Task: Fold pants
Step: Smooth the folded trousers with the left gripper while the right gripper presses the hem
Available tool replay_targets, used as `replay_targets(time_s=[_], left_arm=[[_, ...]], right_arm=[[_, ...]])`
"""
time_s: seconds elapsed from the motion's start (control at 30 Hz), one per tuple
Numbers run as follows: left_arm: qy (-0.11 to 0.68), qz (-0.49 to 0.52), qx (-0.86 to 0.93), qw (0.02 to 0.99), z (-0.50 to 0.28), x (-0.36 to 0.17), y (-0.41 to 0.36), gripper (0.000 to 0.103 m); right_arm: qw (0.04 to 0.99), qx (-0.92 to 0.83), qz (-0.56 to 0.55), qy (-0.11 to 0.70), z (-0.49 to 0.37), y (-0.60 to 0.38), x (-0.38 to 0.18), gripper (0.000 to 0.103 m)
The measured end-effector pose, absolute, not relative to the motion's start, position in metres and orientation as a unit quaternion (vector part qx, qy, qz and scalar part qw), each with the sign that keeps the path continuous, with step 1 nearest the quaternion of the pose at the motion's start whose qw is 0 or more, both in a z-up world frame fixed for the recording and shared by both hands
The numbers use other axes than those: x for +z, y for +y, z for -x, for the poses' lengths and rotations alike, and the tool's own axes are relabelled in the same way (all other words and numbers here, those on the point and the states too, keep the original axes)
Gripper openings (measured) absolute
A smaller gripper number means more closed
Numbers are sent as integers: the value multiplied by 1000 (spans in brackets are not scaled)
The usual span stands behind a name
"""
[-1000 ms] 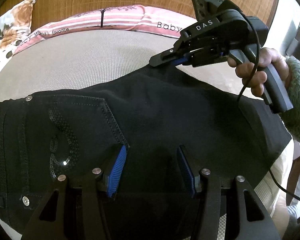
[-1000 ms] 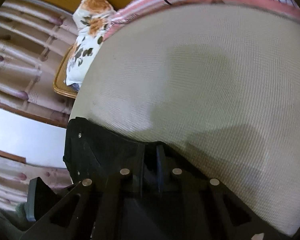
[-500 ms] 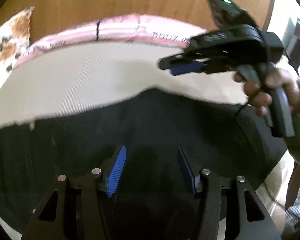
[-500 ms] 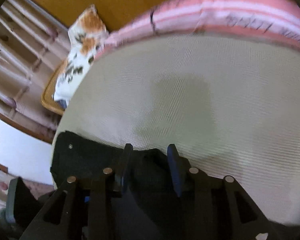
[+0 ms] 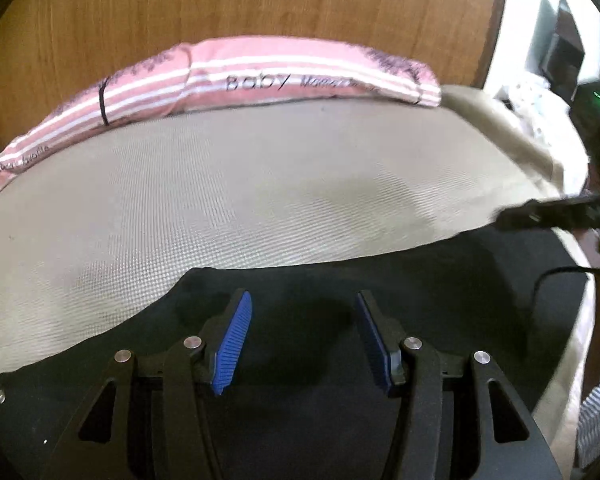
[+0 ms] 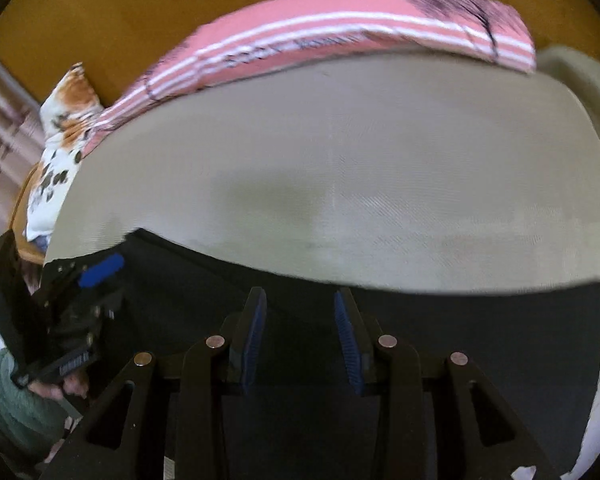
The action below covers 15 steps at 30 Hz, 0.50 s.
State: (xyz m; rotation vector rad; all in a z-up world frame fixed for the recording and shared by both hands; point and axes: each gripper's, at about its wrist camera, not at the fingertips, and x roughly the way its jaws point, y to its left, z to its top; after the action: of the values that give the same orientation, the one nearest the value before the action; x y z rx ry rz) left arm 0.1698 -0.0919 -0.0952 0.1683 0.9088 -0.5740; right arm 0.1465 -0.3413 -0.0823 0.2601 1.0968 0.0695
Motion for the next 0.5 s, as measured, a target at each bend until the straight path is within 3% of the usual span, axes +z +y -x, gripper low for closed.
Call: replay_targets(time_s=[0.2, 0.5], left_arm=[[449, -69, -255, 854, -186, -115, -84, 55], [442, -92, -240, 860, -188, -121, -94, 55]], right_arm=[[848, -8, -107, 519, -153, -346, -116, 33], [876, -33, -82, 475, -160, -338, -117, 36]])
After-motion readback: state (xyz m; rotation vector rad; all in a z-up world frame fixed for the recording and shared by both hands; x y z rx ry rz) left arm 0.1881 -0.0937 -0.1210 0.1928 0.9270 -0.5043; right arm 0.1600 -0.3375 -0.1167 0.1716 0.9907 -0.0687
